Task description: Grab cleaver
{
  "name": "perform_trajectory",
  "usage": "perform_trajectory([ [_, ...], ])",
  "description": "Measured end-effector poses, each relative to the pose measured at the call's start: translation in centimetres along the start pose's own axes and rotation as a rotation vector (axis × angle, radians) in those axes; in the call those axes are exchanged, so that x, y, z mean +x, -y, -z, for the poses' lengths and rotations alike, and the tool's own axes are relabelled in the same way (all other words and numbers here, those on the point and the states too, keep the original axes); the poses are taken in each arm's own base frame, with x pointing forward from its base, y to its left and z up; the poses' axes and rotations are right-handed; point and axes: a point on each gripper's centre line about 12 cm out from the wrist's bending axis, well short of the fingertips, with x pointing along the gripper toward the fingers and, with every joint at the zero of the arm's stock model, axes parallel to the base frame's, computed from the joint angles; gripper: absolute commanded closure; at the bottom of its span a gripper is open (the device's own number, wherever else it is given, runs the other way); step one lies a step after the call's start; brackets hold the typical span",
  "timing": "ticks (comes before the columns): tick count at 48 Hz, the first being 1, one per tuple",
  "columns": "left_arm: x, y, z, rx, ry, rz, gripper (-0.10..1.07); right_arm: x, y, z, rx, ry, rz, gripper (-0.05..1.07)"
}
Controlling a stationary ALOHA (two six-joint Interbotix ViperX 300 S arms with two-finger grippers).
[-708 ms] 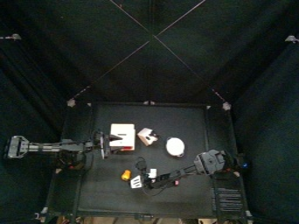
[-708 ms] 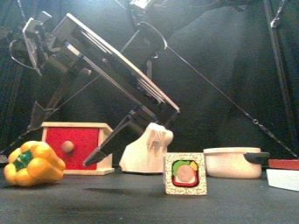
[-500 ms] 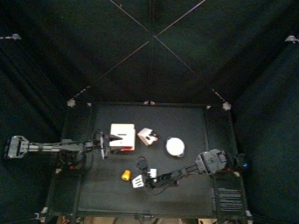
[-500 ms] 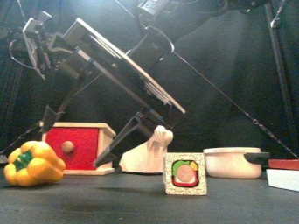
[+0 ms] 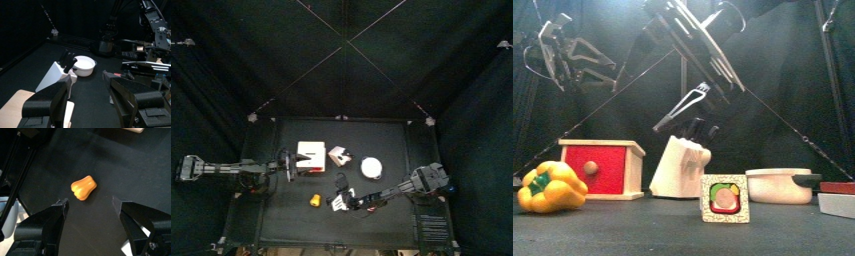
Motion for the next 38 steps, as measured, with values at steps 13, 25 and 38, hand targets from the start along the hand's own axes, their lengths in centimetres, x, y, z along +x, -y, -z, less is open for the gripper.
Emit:
perform_trajectory([
  [13, 0.0, -0.1, 0.0, 0.003, 0.0, -0.003, 0.09, -2.8, 2.1, -2.5, -0.075, 0.102, 0.031, 0.03],
  [25, -0.1, -0.3, 0.3, 0.003, -0.006, -0.01, 0.09, -5.0, 4.3, -4.9, -0.038, 0.177, 0.103, 0.03],
  [38, -0.2, -0.5, 0.4, 0.004, -0.009, -0.021, 0.09, -7.2, 6.0, -7.0, 0.079, 0.221, 0.184, 0.03],
])
